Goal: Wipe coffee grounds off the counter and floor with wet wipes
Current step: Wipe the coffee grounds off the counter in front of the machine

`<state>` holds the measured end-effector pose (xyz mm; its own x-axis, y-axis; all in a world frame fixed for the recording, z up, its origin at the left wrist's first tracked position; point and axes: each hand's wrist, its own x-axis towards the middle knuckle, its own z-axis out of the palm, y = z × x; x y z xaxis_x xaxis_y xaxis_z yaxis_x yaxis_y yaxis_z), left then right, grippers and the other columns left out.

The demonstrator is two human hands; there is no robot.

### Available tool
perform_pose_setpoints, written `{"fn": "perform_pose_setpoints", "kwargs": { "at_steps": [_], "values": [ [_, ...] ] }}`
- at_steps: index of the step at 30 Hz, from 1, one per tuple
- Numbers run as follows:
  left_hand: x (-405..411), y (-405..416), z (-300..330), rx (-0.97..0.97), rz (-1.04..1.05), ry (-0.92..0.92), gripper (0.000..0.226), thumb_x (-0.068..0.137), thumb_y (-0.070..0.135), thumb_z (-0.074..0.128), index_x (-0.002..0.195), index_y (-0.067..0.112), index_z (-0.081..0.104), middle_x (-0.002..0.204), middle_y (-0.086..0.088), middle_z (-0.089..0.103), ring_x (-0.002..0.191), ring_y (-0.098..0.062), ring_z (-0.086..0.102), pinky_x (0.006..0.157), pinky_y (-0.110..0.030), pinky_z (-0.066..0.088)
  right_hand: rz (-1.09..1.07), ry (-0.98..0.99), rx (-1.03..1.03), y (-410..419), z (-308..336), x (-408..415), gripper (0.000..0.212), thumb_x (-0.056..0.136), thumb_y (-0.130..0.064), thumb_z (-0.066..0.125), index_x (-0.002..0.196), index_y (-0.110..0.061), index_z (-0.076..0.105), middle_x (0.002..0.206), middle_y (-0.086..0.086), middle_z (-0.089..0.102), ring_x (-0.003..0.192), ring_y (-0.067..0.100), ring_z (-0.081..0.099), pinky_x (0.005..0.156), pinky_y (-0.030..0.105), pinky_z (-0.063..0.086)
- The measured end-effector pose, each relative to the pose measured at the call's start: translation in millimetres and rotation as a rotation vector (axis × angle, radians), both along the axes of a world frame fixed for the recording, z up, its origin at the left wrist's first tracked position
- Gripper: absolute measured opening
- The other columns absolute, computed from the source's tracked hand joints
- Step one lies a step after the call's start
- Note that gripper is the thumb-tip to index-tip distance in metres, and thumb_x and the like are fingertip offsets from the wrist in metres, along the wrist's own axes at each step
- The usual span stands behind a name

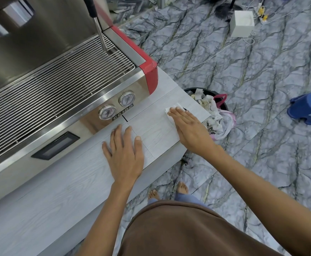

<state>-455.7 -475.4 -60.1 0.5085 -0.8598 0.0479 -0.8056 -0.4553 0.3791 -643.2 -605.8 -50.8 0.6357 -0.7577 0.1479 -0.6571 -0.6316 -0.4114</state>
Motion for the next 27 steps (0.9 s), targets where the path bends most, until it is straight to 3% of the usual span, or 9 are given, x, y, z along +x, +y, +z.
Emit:
{"fn": "perform_pose_setpoints", "kwargs": {
  "at_steps": [6, 11, 14, 27],
  "values": [
    [-2.2, -0.4, -0.8, -0.003, 0.014, 0.003, 0.054, 0.103, 0.05, 0.018, 0.15, 0.029, 0.037, 0.164, 0.002, 0.026, 0.153, -0.016, 0.016, 0.122, -0.054, 0.006, 0.003, -0.1, 0.078, -11.5, 3.9, -6.0, 0.041, 0.099, -0.003, 0.037, 0.14, -0.004, 0.041, 0.147, 0.012, 0.042, 0.141, 0.025, 0.032, 0.118, 0.037, 0.021],
    [-17.3, -4.5, -1.0, 0.002, 0.031, 0.025, 0.054, 0.103, 0.051, 0.019, 0.15, 0.03, 0.035, 0.166, 0.003, 0.022, 0.154, -0.015, 0.011, 0.123, -0.053, 0.003, 0.031, -0.183, 0.08, -4.5, 4.8, -9.1, 0.04, 0.098, 0.003, 0.038, 0.138, -0.001, 0.041, 0.146, 0.014, 0.043, 0.14, 0.029, 0.031, 0.117, 0.046, 0.024],
    [-25.1, -11.1, -0.3, 0.004, 0.045, 0.033, 0.055, 0.102, 0.052, 0.017, 0.15, 0.03, 0.034, 0.166, 0.004, 0.021, 0.154, -0.014, 0.01, 0.124, -0.053, 0.002, 0.079, -0.189, 0.045, 13.7, 2.6, -5.7, 0.041, 0.097, 0.003, 0.039, 0.138, -0.001, 0.043, 0.146, 0.013, 0.044, 0.141, 0.026, 0.031, 0.118, 0.044, 0.021],
    [-27.3, -13.1, 1.4, 0.013, 0.068, 0.022, 0.057, 0.102, 0.053, 0.017, 0.152, 0.031, 0.033, 0.165, 0.008, 0.024, 0.154, -0.012, 0.013, 0.124, -0.053, 0.005, 0.139, -0.009, -0.031, 35.4, -11.6, 15.2, 0.05, 0.092, -0.002, 0.045, 0.142, -0.003, 0.038, 0.15, 0.013, 0.036, 0.142, 0.025, 0.028, 0.119, 0.041, 0.02]
  ]
}}
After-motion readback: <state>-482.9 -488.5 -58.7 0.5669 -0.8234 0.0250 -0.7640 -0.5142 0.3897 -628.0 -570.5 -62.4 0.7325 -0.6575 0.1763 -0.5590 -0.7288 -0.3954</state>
